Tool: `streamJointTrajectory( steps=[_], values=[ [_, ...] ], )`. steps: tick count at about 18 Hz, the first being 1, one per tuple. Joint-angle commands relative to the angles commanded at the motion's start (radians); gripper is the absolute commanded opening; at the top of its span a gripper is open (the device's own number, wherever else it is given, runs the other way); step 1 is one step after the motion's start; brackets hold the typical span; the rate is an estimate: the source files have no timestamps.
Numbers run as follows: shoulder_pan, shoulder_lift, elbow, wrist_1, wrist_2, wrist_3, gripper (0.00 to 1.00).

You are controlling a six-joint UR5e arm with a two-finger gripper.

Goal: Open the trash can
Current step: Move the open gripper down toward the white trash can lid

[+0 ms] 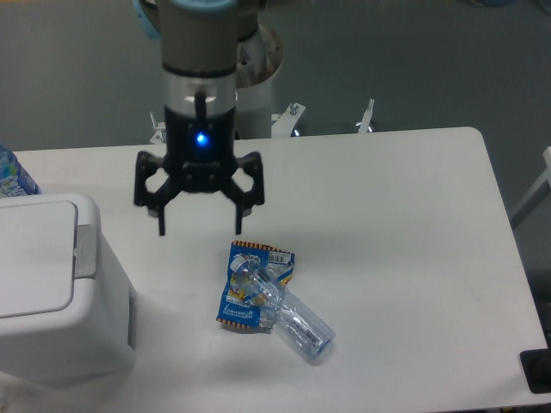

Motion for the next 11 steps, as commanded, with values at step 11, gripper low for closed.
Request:
streamJointTrajectory(
  steps=[11],
  values=[
    [-0.058, -0.014, -0.017, 0.040, 0.006, -0.054, 1.00]
  ],
)
